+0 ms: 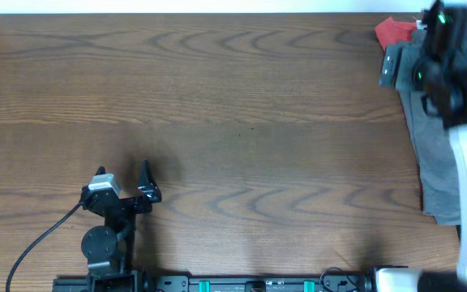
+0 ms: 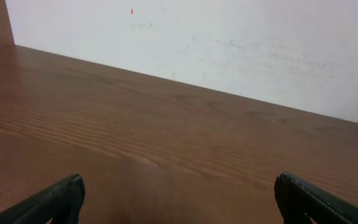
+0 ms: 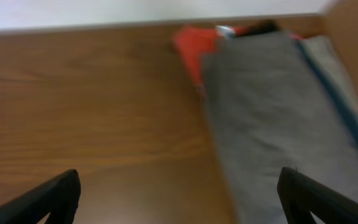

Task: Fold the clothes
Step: 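Reach the right gripper to the grey shorts on the clothes stack, then close the right gripper on the grey shorts' waistband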

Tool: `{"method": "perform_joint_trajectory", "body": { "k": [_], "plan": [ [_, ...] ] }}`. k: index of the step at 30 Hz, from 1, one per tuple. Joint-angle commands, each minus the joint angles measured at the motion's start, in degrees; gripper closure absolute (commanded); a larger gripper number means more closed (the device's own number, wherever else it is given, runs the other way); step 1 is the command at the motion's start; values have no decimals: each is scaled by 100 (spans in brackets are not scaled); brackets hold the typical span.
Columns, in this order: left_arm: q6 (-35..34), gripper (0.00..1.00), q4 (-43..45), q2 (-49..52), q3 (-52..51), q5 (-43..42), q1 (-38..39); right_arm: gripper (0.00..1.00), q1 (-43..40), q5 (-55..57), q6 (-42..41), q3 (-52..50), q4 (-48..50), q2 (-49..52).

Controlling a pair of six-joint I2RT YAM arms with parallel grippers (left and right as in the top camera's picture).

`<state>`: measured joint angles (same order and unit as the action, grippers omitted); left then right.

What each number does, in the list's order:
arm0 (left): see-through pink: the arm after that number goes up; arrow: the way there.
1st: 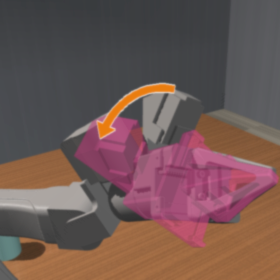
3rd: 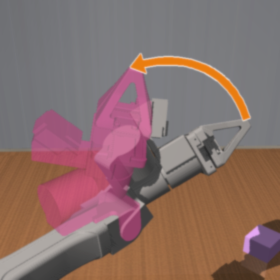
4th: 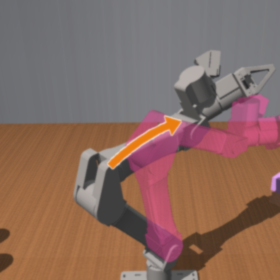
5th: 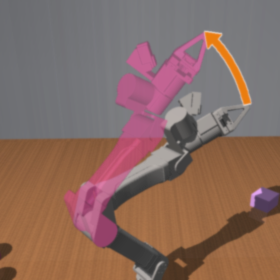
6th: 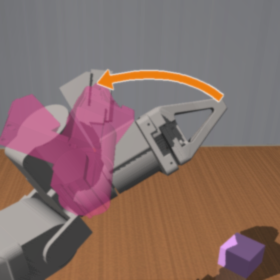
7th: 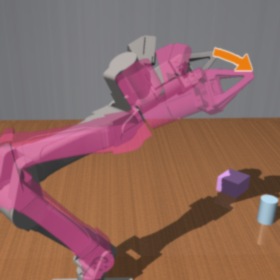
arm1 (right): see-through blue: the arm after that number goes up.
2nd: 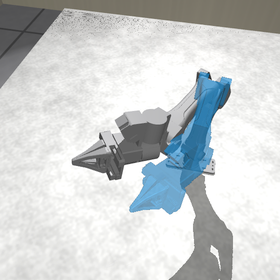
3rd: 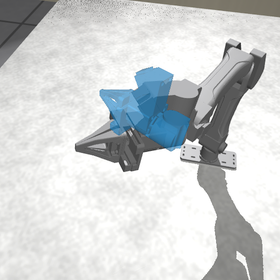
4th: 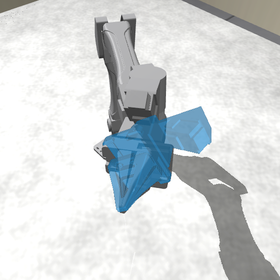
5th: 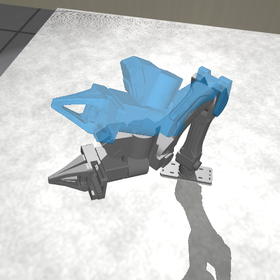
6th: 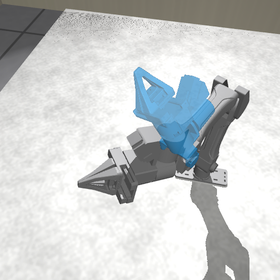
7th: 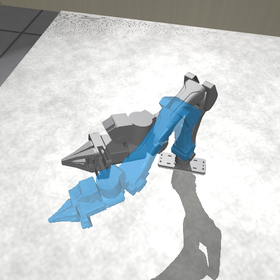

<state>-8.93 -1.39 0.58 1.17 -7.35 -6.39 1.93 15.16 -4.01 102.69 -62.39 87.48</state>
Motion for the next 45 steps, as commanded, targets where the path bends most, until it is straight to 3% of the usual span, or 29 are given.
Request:
{"method": "perform_joint_trajectory", "body": {
  "k": [1, 11, 20, 35, 45],
  "plan": [
    [76, 2, -197, -35, -94, -116, -28, 1, -52, 949, 636, 330, 48, 463],
    [76, 2, -197, -35, -94, -114, -28, 1, -584, 1034, 1661, 330, 1416, 2057],
    [76, 2, -197, -35, -94, -114, -28, 5, -1067, 1034, 1801, 330, 2212, 3646],
    [76, 2, -197, -35, -94, -114, -28, 10, -1228, 518, 1845, 328, 2638, 4636],
    [76, 2, -197, -35, -94, -114, -28, 31, -1276, 564, 1840, 328, 2621, 4712]
  ]
}}
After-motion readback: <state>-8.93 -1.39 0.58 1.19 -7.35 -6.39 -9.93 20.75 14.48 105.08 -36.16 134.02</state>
